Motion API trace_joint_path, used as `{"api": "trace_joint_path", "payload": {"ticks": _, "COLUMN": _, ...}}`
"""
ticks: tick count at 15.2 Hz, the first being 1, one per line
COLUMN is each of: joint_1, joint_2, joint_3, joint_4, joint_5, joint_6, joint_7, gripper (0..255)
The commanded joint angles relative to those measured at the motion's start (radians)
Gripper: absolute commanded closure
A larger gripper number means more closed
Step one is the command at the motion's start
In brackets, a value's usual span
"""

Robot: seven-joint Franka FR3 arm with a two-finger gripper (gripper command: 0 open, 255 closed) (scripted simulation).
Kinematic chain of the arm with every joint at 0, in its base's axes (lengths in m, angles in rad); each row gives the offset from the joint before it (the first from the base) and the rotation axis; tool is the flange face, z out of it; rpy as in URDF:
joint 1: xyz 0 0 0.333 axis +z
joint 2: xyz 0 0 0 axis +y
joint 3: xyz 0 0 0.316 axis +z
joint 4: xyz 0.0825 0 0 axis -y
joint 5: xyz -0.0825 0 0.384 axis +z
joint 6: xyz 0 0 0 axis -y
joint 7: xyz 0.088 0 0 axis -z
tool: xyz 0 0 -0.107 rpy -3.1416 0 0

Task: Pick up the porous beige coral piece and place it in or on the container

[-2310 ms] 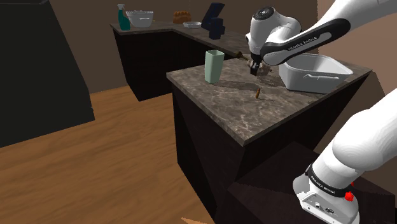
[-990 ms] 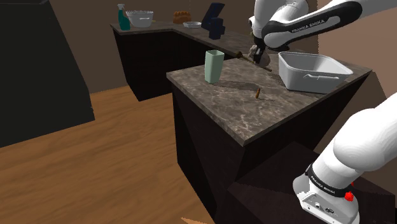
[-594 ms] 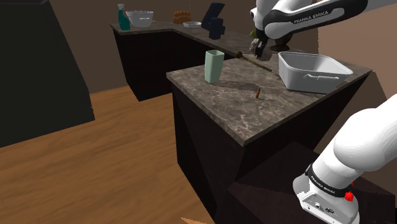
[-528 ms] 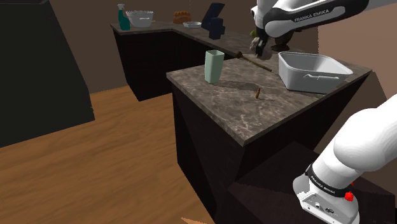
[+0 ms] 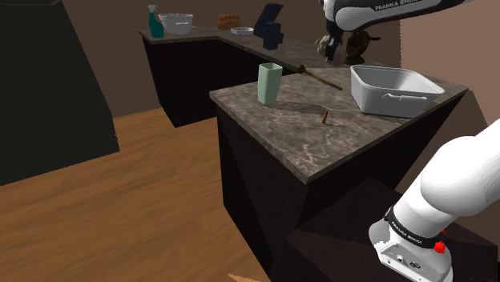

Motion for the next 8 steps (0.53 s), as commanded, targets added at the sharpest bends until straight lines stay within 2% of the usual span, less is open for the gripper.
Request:
{"api": "trace_joint_path", "payload": {"ticks": 1, "joint_1": 0.003, "joint_2": 0.006, "joint_3": 0.003, "joint_4": 0.035, "joint_5": 0.009, "joint_6": -0.025, "joint_7": -0.016, "gripper": 255}}
{"api": "trace_joint_path", "payload": {"ticks": 8, "joint_1": 0.009, "joint_2": 0.014, "joint_3": 0.009, "joint_4": 0.131, "joint_5": 0.032, "joint_6": -0.101, "joint_7": -0.063, "gripper": 255}}
